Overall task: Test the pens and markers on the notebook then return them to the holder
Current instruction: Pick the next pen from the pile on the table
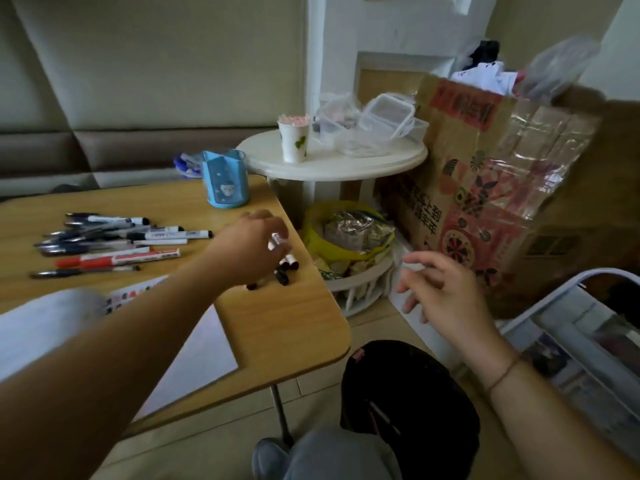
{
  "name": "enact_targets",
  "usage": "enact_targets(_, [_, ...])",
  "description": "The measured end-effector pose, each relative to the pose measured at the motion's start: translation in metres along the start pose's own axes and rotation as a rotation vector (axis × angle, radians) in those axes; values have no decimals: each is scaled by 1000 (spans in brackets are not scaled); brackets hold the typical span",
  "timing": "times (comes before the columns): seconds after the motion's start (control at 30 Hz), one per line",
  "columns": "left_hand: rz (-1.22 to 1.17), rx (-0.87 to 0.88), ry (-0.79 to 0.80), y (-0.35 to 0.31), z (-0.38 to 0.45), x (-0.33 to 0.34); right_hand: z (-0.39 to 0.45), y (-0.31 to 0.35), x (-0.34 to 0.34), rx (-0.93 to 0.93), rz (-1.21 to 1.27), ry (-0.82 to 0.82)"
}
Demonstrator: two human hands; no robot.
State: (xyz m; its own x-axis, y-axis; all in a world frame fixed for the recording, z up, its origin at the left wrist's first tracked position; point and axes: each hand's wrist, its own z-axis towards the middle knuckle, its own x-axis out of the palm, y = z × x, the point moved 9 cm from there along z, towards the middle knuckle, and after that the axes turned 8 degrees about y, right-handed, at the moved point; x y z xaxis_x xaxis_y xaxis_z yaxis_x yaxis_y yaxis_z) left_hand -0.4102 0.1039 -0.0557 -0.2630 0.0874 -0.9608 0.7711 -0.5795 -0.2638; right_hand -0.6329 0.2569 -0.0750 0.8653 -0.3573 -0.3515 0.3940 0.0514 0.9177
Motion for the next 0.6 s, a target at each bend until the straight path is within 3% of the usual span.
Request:
enact_targets(0.2, [-34, -268, -42, 113, -66, -5, 40, 81, 130, -224, -25, 183])
enact_targets(0.33, [-121, -377, -135, 161, -111, 3, 71, 125, 239, -352, -187, 329])
enact_targets(0.47, [-112, -344, -231, 165, -133, 0, 115, 139, 334, -367, -443, 441])
enact_targets(0.6, [-161, -331, -288, 167, -137, -12, 166, 139, 401, -321, -549, 519])
